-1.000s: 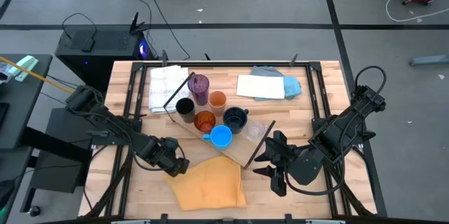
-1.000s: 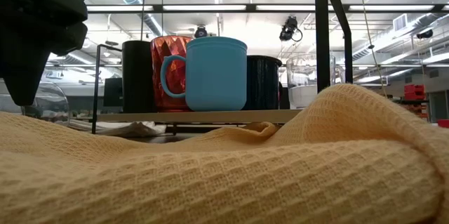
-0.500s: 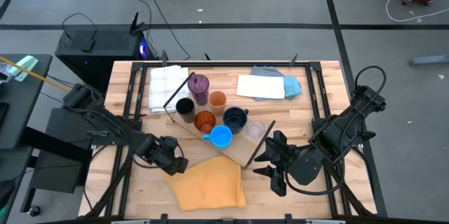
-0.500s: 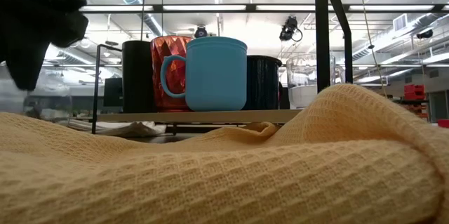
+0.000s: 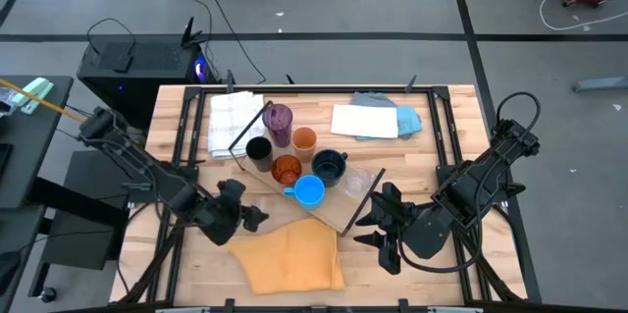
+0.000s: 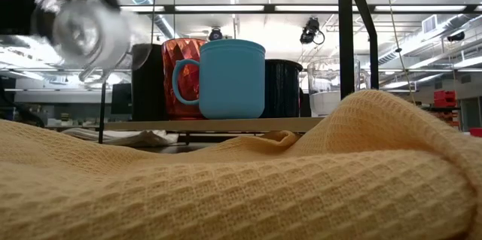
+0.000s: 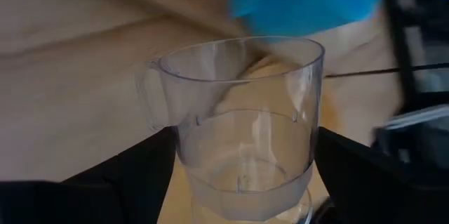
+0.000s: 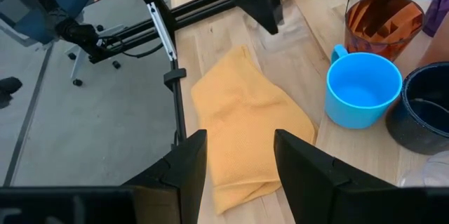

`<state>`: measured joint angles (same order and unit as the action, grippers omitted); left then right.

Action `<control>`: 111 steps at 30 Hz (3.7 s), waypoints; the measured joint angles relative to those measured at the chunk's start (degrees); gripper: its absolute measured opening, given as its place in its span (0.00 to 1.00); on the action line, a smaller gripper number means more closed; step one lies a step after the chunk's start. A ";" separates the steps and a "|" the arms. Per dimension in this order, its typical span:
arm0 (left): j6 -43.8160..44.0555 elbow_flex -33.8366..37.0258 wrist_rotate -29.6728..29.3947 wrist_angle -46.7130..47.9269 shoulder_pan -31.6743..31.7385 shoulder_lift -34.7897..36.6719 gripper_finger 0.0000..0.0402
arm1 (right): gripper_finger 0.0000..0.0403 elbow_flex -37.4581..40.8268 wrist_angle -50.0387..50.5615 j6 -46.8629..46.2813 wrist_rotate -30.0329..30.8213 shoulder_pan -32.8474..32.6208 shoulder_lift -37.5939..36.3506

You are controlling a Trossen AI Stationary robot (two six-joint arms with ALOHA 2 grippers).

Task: Stack small to large cups/mugs on shelf
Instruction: Put the transparent mug on the shelf

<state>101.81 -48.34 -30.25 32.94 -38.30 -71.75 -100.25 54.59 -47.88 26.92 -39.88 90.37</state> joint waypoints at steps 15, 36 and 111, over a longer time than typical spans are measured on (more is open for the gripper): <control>-42.09 -0.03 -15.57 -29.85 -0.72 1.03 0.82 | 0.43 0.00 0.25 -0.86 0.00 0.04 0.00; -71.35 -0.26 -23.78 -47.00 -1.69 -7.71 0.82 | 0.43 0.00 7.21 -5.16 0.00 2.16 0.00; -85.73 -11.15 -20.55 -68.46 9.86 -38.20 0.82 | 0.43 0.02 10.47 -6.53 -0.63 6.01 0.00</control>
<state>16.08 -59.48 -50.79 -35.53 -28.44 -109.95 -100.22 65.06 -54.40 26.28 -33.87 90.37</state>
